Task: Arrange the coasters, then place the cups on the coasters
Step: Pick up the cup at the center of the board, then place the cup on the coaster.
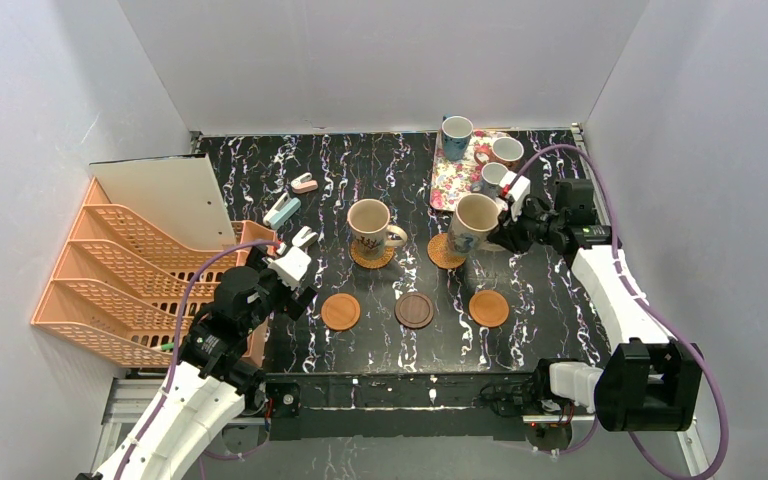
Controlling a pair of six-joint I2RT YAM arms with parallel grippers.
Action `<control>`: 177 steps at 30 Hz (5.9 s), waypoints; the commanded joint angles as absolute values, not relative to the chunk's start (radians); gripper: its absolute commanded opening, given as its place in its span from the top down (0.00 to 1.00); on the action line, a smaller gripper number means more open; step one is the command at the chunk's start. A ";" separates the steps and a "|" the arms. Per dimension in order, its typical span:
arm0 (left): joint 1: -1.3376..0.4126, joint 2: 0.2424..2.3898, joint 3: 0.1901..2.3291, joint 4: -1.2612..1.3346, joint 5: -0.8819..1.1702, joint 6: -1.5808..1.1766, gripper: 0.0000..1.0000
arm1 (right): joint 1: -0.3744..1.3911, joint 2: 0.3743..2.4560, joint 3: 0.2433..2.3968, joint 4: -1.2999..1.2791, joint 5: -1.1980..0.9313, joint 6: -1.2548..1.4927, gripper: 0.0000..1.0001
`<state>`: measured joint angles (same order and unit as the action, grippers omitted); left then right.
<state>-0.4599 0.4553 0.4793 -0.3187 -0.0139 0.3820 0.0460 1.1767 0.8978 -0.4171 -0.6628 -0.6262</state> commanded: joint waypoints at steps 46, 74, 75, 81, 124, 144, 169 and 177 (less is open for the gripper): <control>-0.456 0.463 0.474 -0.324 -0.004 0.390 0.02 | 0.184 1.297 0.965 -0.195 -0.609 -0.665 0.99; -0.456 0.463 0.474 -0.325 -0.002 0.390 0.02 | 0.204 1.334 0.931 -0.100 -0.581 -0.645 0.99; -0.456 0.463 0.474 -0.324 -0.002 0.389 0.02 | 0.203 1.336 0.931 -0.101 -0.580 -0.646 0.99; -0.456 0.465 0.474 -0.325 -0.002 0.390 0.02 | 0.209 1.346 0.929 -0.100 -0.575 -0.649 0.99; -0.456 0.464 0.474 -0.325 0.000 0.388 0.02 | 0.229 1.390 0.970 -0.187 -0.544 -0.687 0.99; -0.456 0.462 0.474 -0.325 -0.002 0.388 0.02 | 0.229 1.359 0.960 -0.195 -0.468 -0.716 0.99; -0.456 0.460 0.474 -0.325 -0.002 0.389 0.02 | 0.225 1.339 0.927 -0.202 -0.475 -0.736 0.99; -0.456 0.459 0.474 -0.327 -0.002 0.390 0.02 | 0.225 1.332 0.921 -0.216 -0.486 -0.738 0.98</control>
